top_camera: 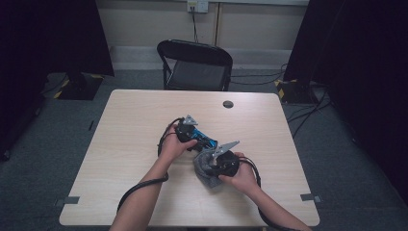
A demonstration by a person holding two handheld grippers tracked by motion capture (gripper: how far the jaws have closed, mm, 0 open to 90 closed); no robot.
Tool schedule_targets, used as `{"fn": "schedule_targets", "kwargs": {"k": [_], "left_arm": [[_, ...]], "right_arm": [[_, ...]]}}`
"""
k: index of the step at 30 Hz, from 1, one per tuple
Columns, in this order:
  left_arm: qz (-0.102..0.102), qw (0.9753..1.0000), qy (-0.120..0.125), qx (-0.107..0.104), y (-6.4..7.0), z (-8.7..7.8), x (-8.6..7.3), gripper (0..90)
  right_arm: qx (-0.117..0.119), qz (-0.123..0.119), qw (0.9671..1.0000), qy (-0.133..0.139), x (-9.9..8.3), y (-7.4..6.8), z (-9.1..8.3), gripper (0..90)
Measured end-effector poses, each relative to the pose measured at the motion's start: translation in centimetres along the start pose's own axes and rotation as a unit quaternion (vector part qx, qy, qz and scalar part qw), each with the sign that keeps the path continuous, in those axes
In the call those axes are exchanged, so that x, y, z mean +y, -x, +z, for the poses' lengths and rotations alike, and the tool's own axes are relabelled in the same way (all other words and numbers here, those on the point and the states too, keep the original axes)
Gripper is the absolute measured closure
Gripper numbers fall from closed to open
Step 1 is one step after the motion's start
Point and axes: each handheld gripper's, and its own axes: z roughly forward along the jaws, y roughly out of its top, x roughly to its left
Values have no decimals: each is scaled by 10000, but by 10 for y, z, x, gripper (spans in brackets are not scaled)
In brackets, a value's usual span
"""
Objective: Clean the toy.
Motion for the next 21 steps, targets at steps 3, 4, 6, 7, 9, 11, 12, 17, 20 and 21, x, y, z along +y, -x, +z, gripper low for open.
{"fn": "schedule_targets", "kwargs": {"k": [3, 4, 6, 7, 9, 11, 12, 17, 20, 21], "left_arm": [[-1, 10000, 5, -2, 0, 0, 0, 50], [-1, 10000, 3, -6, 0, 0, 0, 50], [1, 10000, -1, -6, 0, 0, 0, 50], [0, 10000, 2, -4, 0, 0, 0, 50], [1, 10000, 13, -3, 0, 0, 0, 50], [-5, 10000, 0, 3, 0, 0, 0, 50], [-7, 10000, 3, 2, 0, 0, 0, 50], [-19, 10000, 35, 2, 0, 0, 0, 50], [-21, 10000, 42, 3, 0, 0, -1, 50], [-20, 10000, 59, 2, 0, 0, -1, 50]], "right_arm": [[105, -41, 9999, 39, 1, -1, 0, 792], [118, -58, 9999, 36, 1, -2, -1, 792], [170, -79, 9998, 50, 2, -3, -2, 792], [199, -94, 9997, 68, 2, -3, -2, 792], [229, -116, 9996, 86, 3, -4, -4, 792], [235, -160, 9996, 84, 4, -5, -6, 791], [230, -158, 9996, 88, 4, -5, -7, 792], [255, -150, 9994, 158, 4, -1, -19, 791], [232, -117, 9994, 234, 4, 5, -31, 790], [226, -95, 9993, 269, 4, 6, -34, 790]]}}
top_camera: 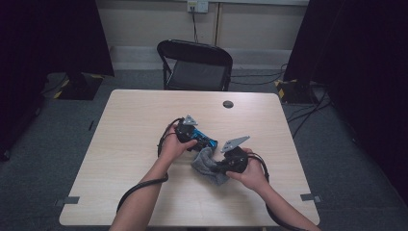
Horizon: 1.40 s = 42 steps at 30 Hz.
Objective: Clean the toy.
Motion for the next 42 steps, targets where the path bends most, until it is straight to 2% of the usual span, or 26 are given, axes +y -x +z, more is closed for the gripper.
{"fn": "schedule_targets", "kwargs": {"k": [3, 5, 8, 15, 18, 22, 27, 31, 33, 38, 41, 42], "left_arm": [[-3, 10000, -11, 8, 0, 0, 0, 50], [-5, 10000, -19, 12, 0, 0, 0, 50], [-3, 10000, -14, 16, 0, 0, 0, 50], [-8, 10000, -14, 8, 0, 0, 0, 50], [-6, 10000, -28, 0, 0, 0, 0, 50], [2, 10000, -16, 4, 0, 0, 0, 50], [13, 10000, -12, -1, 0, 0, 0, 50], [5, 10000, -23, -4, 0, 0, 0, 50], [9, 10000, -26, -9, 0, 0, 0, 50], [10, 10000, -29, -14, 0, 0, 0, 50], [11, 10000, -29, -13, 0, 0, 0, 50], [9, 10000, -29, -12, 0, 0, 0, 50]], "right_arm": [[-53, 44, 10000, 51, -1, 4, -7, 790], [-79, 168, 9997, 187, -2, 11, -18, 790], [-186, 229, 9992, 273, -2, 18, -29, 789], [-451, 397, 9976, 354, -6, 39, -50, 790], [-602, 440, 9965, 380, -6, 47, -59, 790], [-919, 572, 9929, 488, -7, 58, -69, 790], [-1193, 777, 9892, 360, -9, 75, -61, 790], [-1458, 989, 9837, 373, -9, 89, -50, 789], [-1632, 1121, 9795, 357, -7, 95, -42, 789], [-1777, 1365, 9735, 466, -4, 103, -30, 789], [-1888, 1435, 9709, 343, -2, 103, -18, 787], [-1911, 1406, 9710, 304, -2, 103, -14, 788]]}}
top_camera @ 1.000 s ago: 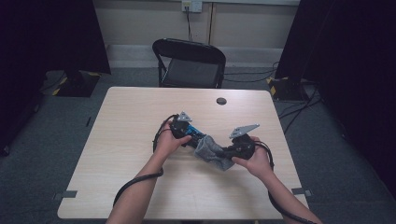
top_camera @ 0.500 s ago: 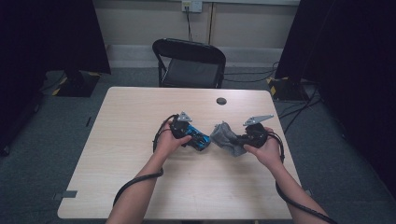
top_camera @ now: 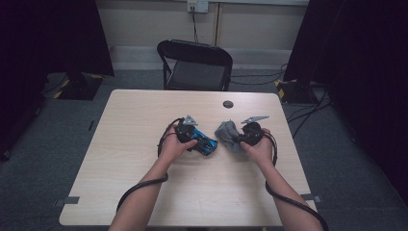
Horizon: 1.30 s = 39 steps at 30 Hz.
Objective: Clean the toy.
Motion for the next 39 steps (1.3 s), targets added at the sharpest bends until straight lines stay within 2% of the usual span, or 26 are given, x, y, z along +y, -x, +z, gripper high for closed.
{"fn": "schedule_targets", "kwargs": {"k": [3, 7, 18, 22, 31, 39], "left_arm": [[0, 10000, 5, 9, 1, 0, 0, 50], [-2, 10000, 8, 6, 1, 0, 0, 50], [-4, 10000, -19, 11, 1, 0, 1, 50], [-2, 10000, -18, 6, 0, 0, 0, 50], [2, 10000, 27, -9, 0, 0, -1, 49], [5, 10000, 6, -7, 0, 0, 0, 49]], "right_arm": [[0, -65, 9999, -129, -3, -5, 9, 787], [31, -370, 9990, -265, -8, -16, 16, 786], [175, -783, 9960, -388, -16, -36, 14, 788], [243, -833, 9955, -392, -17, -40, 12, 788], [456, -705, 9959, -338, -26, -41, 6, 789], [669, -784, 9940, -362, -34, -48, -1, 789]]}}
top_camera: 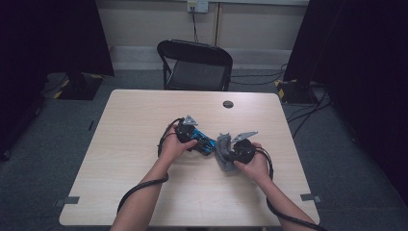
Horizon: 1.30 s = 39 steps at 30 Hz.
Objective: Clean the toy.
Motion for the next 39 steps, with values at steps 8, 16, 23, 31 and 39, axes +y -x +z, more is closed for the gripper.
{"fn": "schedule_targets", "kwargs": {"k": [8, 16, 23, 31, 39], "left_arm": [[-2, 10000, 4, 7, 0, 0, 0, 49], [-6, 10000, 2, 12, 0, 0, 0, 50], [-7, 10000, 8, 12, 0, 0, 0, 49], [-3, 10000, 7, 10, 0, 0, 0, 49], [-9, 10000, -5, 17, 0, 0, 0, 49]], "right_arm": [[289, -103, 9995, -76, -3, -17, -2, 790], [462, -274, 9985, -126, 0, -34, 2, 790], [536, -251, 9982, -116, 0, -37, 3, 790], [654, -320, 9973, -106, 1, -43, 5, 790], [792, -435, 9959, -99, 3, -50, 6, 790]]}}
